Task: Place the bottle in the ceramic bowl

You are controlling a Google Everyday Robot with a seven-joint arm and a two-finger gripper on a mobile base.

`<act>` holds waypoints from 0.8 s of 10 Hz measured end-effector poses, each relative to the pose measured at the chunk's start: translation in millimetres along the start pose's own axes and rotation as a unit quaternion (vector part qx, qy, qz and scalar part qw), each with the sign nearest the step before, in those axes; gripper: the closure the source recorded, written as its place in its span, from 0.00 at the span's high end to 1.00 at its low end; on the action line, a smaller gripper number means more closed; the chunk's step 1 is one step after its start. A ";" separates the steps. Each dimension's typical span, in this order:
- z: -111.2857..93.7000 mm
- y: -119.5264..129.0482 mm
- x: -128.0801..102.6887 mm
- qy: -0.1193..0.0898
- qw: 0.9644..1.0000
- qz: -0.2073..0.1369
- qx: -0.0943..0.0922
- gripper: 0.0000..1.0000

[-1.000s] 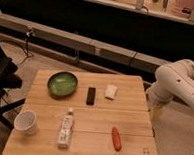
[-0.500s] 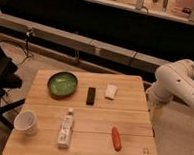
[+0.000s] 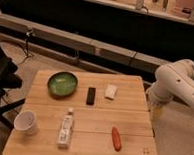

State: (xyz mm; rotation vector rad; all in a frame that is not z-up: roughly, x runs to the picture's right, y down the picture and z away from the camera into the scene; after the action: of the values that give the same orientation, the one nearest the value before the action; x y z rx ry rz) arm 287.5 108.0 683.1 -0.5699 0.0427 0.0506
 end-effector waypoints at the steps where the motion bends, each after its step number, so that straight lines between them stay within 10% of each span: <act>1: -1.2 -0.4 0.1 0.000 1.000 0.000 0.001 0.80; 8: 0.5 0.6 -17.3 0.003 1.000 0.008 -0.003 0.80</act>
State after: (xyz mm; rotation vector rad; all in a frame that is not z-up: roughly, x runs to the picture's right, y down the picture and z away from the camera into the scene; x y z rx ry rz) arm 270.2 108.1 684.1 -0.5763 0.0521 0.0651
